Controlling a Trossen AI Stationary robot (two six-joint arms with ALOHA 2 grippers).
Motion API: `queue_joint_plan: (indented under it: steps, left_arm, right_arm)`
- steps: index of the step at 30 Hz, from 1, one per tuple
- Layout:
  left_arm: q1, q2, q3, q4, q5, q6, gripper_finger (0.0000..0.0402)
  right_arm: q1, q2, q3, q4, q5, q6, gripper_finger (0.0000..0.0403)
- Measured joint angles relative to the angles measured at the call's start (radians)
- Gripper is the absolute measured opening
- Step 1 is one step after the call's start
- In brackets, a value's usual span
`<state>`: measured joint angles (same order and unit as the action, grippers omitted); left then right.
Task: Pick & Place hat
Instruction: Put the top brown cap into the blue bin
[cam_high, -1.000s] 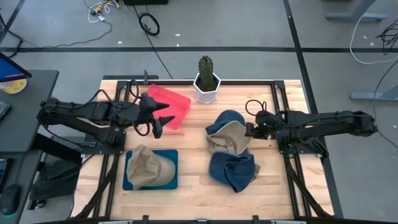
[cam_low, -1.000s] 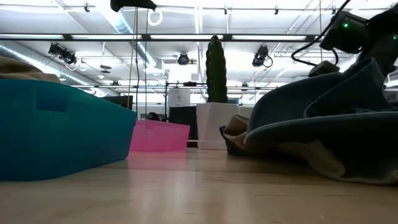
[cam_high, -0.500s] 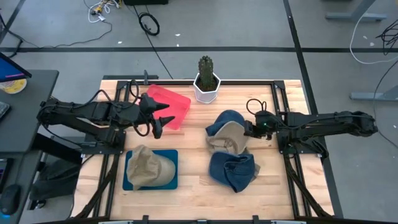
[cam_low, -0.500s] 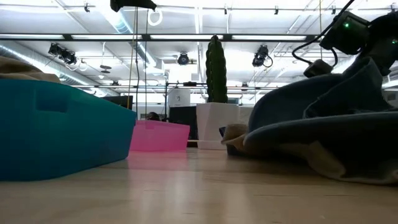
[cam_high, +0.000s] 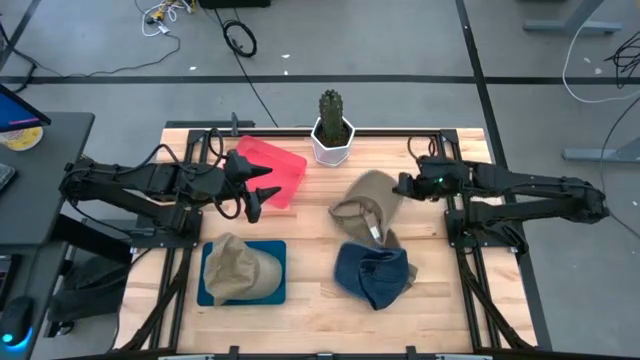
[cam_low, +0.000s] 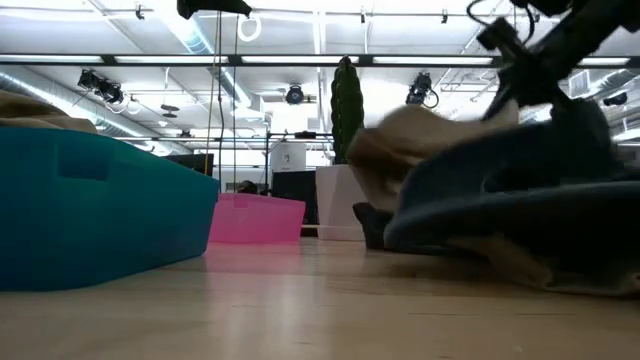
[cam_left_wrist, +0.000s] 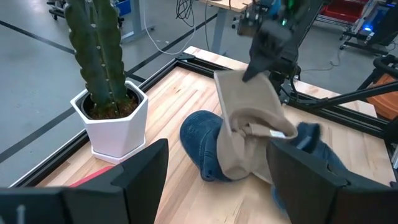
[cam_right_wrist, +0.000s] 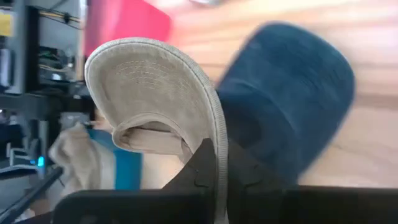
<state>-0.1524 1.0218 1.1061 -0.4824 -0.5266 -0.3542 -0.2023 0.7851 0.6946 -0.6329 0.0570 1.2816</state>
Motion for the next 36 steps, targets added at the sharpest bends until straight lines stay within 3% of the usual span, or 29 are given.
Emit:
queue_joint_plan:
  steps: [10, 16, 26, 36]
  left_arm:
    - [0.0, 0.0, 0.0, -0.002, -0.003, 0.0, 0.0275]
    - [0.0, 0.0, 0.0, 0.04, 0.064, 0.005, 0.0275]
    - [0.0, 0.0, 0.0, 0.432, 0.122, 0.214, 0.0275]
    - [0.005, 0.0, 0.0, 0.698, 0.136, 0.227, 0.0275]
  right_arm:
    - [-0.026, -0.028, 0.204, 0.024, -0.001, -0.118, 0.0006]
    - [-0.026, -0.056, 0.289, 0.244, -0.003, -0.21, 0.0006]
    - [-0.026, -0.045, 0.294, 0.606, -0.032, -0.344, 0.0006]
    - [-0.026, 0.068, 0.294, 0.877, -0.051, -0.393, 0.0006]
